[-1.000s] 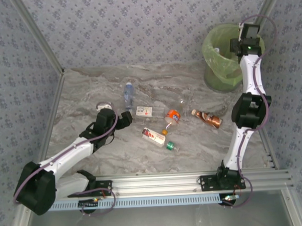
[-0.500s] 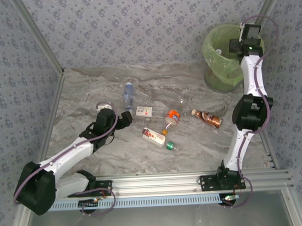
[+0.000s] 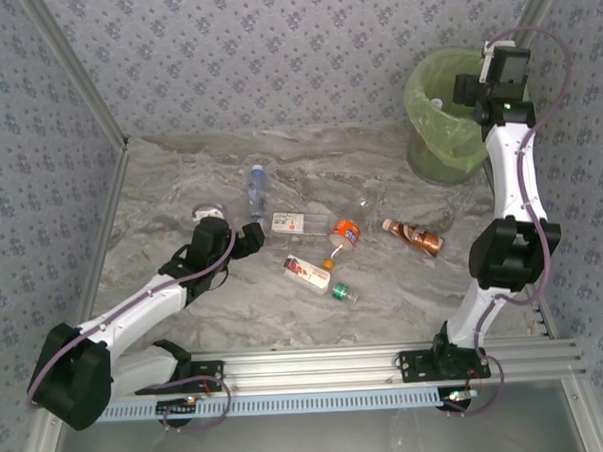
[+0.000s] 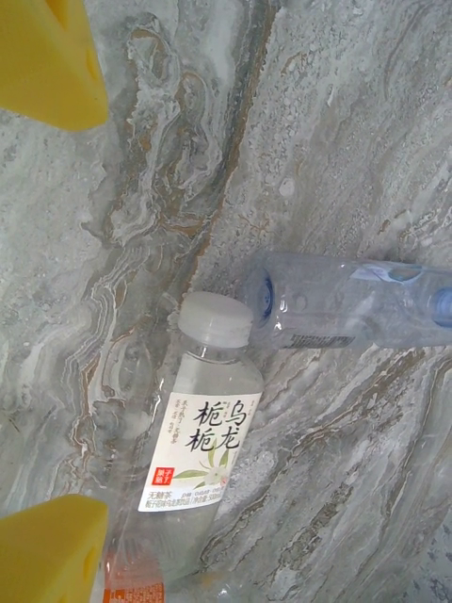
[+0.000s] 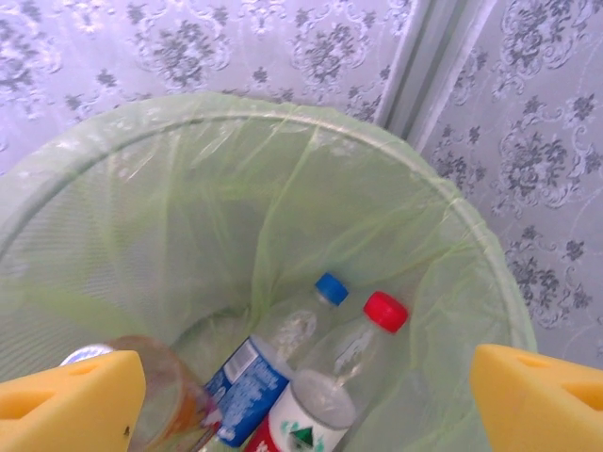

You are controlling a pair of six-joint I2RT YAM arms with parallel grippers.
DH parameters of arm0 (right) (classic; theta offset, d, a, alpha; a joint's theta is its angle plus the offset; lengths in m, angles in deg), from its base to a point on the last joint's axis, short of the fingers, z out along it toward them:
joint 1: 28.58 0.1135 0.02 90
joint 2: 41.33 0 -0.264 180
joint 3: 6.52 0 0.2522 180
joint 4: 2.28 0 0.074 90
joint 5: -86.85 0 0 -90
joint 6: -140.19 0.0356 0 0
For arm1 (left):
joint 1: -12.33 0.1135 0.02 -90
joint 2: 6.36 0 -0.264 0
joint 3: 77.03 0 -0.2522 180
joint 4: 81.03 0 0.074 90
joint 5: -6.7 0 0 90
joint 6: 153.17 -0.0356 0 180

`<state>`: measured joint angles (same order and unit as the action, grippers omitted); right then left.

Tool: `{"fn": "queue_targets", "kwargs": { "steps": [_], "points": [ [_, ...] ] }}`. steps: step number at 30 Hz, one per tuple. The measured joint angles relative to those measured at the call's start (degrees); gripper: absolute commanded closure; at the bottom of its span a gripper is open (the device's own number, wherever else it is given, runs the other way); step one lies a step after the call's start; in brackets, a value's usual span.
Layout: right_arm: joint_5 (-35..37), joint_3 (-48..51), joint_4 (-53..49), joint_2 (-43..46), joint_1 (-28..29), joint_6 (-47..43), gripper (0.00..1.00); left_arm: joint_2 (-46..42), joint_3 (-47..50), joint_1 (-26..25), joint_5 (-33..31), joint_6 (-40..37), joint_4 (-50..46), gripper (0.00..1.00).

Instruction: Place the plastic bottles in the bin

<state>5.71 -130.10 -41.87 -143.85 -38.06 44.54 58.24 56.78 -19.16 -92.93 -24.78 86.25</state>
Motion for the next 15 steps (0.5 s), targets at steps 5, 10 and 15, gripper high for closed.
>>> {"fn": "queue_targets", "kwargs": {
  "steps": [5,10,15],
  "points": [
    [-0.98,8.52,1.86,6.49,1.49,1.79,0.03,1.07,0.00,0.11,0.68,-0.70,0.68,0.01],
    [-2.08,17.92,3.76,13.79,2.34,4.11,0.01,1.57,-0.13,1.22,2.82,-0.79,1.90,0.01],
    [-2.32,21.64,3.10,18.08,4.33,4.79,0.01,1.86,-0.72,1.49,3.61,-0.81,2.64,0.01]
  ]
}}
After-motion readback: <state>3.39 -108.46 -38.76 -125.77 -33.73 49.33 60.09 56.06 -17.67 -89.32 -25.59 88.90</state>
